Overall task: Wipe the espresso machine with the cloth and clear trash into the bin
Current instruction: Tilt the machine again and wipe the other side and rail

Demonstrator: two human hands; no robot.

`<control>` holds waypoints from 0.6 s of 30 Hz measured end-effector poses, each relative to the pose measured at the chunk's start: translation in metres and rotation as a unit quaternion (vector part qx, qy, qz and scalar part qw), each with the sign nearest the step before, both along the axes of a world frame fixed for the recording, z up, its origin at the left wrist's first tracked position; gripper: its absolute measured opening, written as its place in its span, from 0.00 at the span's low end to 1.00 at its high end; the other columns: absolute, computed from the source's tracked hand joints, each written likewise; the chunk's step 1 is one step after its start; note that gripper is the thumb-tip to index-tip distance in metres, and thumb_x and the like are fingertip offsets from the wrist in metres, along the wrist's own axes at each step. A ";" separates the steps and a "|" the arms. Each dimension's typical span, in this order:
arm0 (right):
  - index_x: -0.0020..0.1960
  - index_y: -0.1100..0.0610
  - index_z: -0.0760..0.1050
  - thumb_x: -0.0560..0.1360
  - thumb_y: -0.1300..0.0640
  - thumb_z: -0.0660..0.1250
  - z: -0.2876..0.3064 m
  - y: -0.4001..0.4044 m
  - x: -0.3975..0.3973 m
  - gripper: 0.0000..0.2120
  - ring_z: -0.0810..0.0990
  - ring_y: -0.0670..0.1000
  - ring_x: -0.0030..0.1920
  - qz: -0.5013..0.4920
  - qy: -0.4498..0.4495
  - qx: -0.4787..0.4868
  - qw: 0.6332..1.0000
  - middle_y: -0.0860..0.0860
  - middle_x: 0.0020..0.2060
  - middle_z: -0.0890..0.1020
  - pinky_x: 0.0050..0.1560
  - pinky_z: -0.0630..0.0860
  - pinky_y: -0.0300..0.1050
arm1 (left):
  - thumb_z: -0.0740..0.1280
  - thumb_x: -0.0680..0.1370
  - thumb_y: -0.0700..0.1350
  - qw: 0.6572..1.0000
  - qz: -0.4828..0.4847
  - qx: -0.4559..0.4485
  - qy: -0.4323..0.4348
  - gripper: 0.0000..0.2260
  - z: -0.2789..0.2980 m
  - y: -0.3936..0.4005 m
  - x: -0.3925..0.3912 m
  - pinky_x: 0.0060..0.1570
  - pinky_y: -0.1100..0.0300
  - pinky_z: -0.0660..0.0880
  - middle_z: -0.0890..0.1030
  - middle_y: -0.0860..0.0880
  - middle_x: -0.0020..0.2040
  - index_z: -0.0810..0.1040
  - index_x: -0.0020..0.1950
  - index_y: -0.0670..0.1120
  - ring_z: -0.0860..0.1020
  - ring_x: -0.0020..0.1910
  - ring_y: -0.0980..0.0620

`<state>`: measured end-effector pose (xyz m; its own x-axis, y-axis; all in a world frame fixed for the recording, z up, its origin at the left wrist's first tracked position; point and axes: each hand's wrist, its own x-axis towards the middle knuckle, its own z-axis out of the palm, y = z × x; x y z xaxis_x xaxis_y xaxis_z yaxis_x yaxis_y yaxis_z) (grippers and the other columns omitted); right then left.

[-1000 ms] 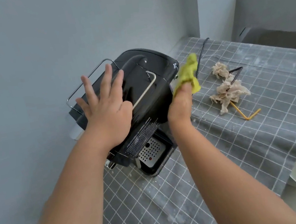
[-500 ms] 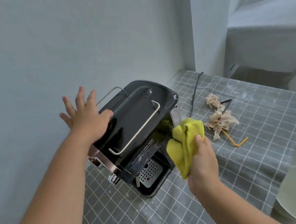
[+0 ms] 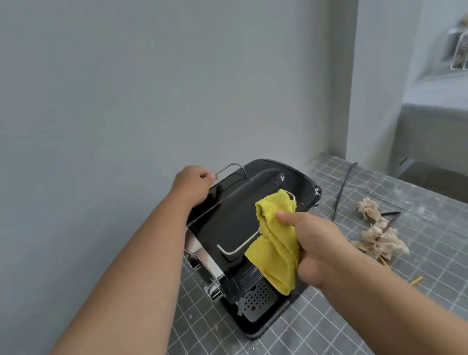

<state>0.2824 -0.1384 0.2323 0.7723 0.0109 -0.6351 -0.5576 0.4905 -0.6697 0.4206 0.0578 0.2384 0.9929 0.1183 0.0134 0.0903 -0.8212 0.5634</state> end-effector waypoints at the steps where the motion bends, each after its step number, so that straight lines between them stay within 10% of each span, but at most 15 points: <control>1: 0.52 0.62 0.75 0.75 0.60 0.70 0.003 -0.002 0.006 0.09 0.84 0.60 0.45 0.007 0.005 -0.025 1.000 0.59 0.46 0.84 0.50 0.80 0.60 | 0.63 0.79 0.46 1.000 0.008 0.001 0.003 0.11 0.002 -0.002 0.000 0.47 0.61 0.69 0.83 0.45 0.52 0.84 0.54 0.46 0.78 0.53 0.45; 8: 0.53 0.64 0.72 0.69 0.60 0.76 0.009 -0.024 0.030 0.18 0.83 0.60 0.39 0.070 -0.034 -0.179 0.981 0.62 0.45 0.83 0.48 0.81 0.62 | 0.62 0.78 0.41 0.998 0.056 -0.026 0.014 0.07 0.019 -0.011 -0.007 0.43 0.61 0.67 0.77 0.52 0.41 0.80 0.45 0.46 0.74 0.44 0.49; 14: 0.44 0.64 0.75 0.69 0.61 0.73 0.050 -0.050 0.073 0.10 0.74 0.51 0.20 0.117 -0.156 -0.354 0.915 0.57 0.33 0.77 0.22 0.71 0.39 | 0.61 0.77 0.37 0.968 0.078 -0.235 0.034 0.07 0.053 0.007 -0.050 0.22 0.66 0.65 0.72 0.46 0.31 0.74 0.40 0.43 0.69 0.23 0.52; 18: 0.39 0.61 0.74 0.67 0.60 0.71 0.082 -0.055 0.109 0.07 0.72 0.52 0.28 0.181 -0.220 -0.436 0.854 0.55 0.32 0.74 0.29 0.69 0.39 | 0.61 0.80 0.38 0.933 0.089 -0.347 0.023 0.07 0.063 -0.002 -0.097 0.22 0.66 0.73 0.78 0.45 0.35 0.75 0.43 0.40 0.79 0.24 0.55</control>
<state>0.3916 -0.1934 0.3146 0.9845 -0.0293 -0.1727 -0.1671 -0.4530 -0.8757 0.3233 0.0561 0.3011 0.9541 0.2469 -0.1695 0.2275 -0.2291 0.9465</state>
